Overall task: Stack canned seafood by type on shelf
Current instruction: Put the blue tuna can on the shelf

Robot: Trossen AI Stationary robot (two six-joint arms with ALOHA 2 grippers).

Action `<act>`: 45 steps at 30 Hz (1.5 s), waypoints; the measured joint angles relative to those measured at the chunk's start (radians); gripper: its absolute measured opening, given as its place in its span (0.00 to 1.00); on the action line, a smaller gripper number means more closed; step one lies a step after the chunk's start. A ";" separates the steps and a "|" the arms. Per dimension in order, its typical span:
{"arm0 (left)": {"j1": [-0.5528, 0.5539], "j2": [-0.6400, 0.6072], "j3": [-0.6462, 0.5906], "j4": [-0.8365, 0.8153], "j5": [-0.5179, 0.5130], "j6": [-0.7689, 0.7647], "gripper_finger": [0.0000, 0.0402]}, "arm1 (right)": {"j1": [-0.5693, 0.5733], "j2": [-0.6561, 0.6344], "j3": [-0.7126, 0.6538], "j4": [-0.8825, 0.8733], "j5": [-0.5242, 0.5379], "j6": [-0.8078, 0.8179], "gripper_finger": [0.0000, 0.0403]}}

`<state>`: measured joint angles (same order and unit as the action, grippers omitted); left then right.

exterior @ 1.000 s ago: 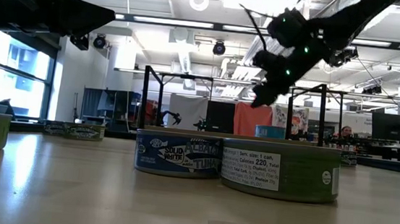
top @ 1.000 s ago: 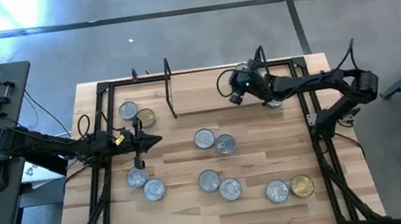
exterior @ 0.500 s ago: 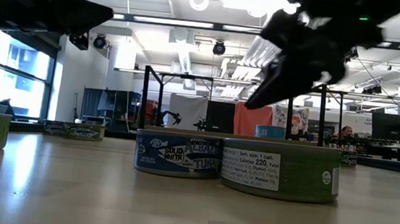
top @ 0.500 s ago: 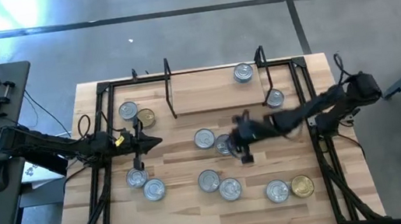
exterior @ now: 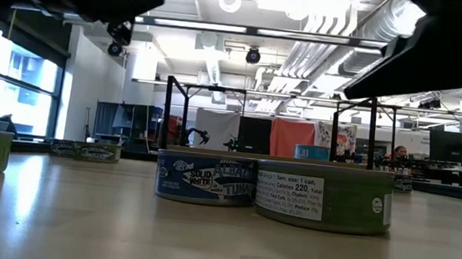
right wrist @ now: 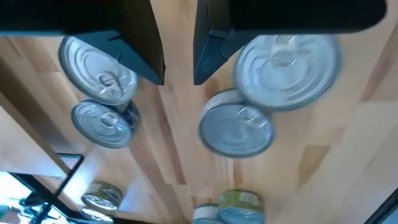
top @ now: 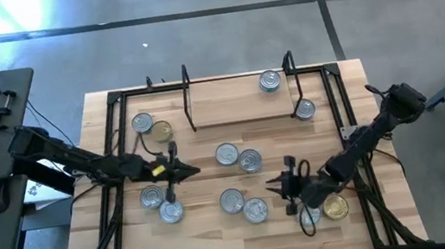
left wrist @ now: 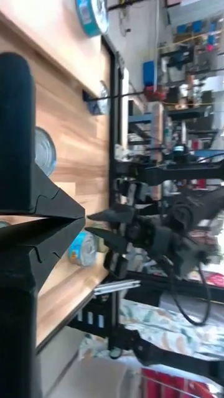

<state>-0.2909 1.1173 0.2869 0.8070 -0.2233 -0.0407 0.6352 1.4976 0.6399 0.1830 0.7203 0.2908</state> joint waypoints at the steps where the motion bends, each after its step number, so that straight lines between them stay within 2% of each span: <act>1: 0.001 0.029 0.019 0.000 0.000 0.000 0.00 | 0.012 0.000 0.000 -0.005 0.009 0.003 0.18; 7: 0.032 0.180 0.128 0.001 -0.001 0.058 0.00 | 0.026 0.000 0.000 -0.031 0.018 0.048 0.18; 16: 0.080 0.319 0.226 0.000 -0.001 0.083 0.00 | 0.001 0.000 0.000 0.014 0.028 -0.054 0.19; 21: 0.089 0.372 0.263 -0.035 -0.085 0.097 0.00 | -0.021 0.000 0.000 0.020 0.017 -0.021 0.26; 26: 0.090 0.409 0.373 -0.346 -0.146 0.049 0.09 | -0.044 0.000 0.000 0.021 0.006 -0.009 0.38; 30: 0.098 0.461 0.456 -0.534 -0.129 0.043 0.21 | -0.060 0.000 0.000 0.044 -0.011 -0.045 0.46; 35: 0.116 0.546 0.470 -0.564 -0.014 0.196 0.34 | -0.077 0.001 0.000 0.095 -0.058 -0.082 0.48; 39: 0.129 0.612 0.469 -0.557 -0.050 0.274 0.36 | -0.079 0.001 0.000 0.099 -0.069 -0.090 0.48; 45: 0.155 0.676 0.469 -0.514 -0.074 0.296 0.32 | -0.086 0.001 0.000 0.099 -0.062 -0.090 0.48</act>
<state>-0.1360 1.7936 0.7563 0.2929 -0.2974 0.2557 0.5492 1.4982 0.6395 0.2825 0.6582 0.2008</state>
